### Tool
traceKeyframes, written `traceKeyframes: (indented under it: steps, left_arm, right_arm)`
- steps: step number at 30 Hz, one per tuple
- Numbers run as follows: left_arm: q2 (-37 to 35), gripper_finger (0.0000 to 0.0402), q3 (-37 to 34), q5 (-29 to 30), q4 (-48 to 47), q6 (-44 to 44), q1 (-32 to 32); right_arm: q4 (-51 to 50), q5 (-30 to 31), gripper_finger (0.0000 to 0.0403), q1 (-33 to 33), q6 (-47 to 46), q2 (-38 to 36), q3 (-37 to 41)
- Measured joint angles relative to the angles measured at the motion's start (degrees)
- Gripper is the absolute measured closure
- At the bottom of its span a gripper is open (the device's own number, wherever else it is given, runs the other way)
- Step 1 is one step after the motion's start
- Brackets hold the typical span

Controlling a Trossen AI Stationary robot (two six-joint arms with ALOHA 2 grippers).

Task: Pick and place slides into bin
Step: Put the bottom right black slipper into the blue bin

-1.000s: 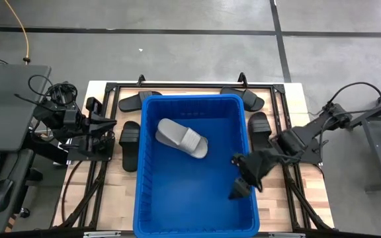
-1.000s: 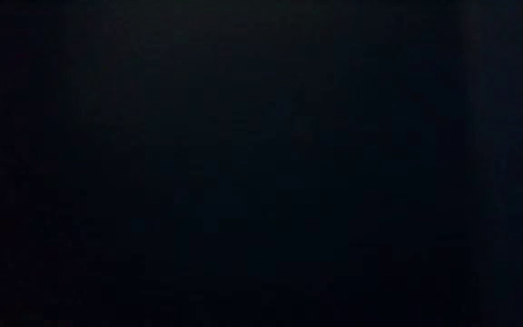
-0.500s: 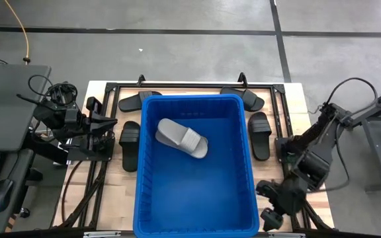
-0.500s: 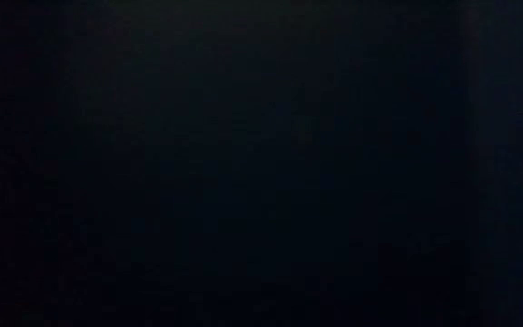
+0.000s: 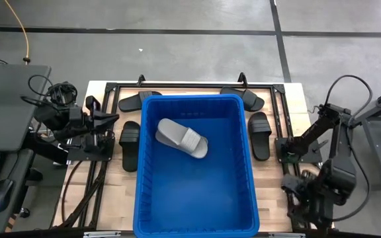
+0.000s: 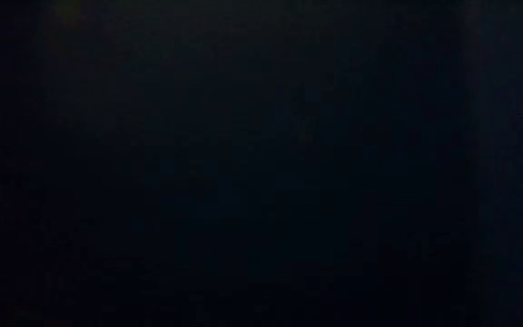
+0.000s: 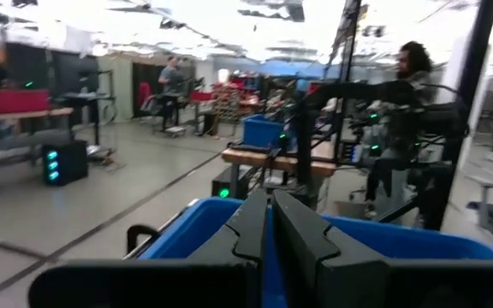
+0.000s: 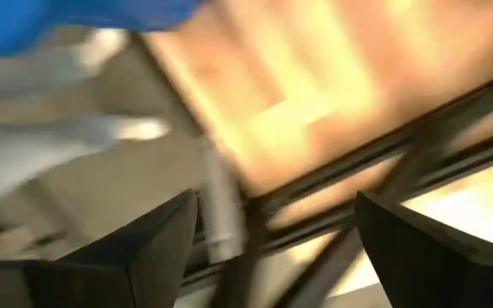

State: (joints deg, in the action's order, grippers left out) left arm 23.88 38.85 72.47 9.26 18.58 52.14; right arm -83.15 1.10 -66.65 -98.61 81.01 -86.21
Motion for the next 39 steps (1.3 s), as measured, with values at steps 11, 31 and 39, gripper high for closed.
traceKeyframes:
  steps: [11,31,39]
  left_arm:
    - [0.7,0.0387,0.0,2.8,-2.2,-6.2,0.0]
    - [3.1,0.0387,0.0,3.5,-4.9,-7.1,0.0]
    - [3.1,0.0387,0.0,3.5,-5.0,-8.0,0.0]
  right_arm:
    - [-6.2,16.2,0.0098,1.6,6.8,-0.5,4.9]
    - [-6.9,62.0,0.0098,-8.9,-25.1,-19.2,9.8]
    - [-6.6,52.7,0.0098,-3.6,-23.0,-31.6,23.0]
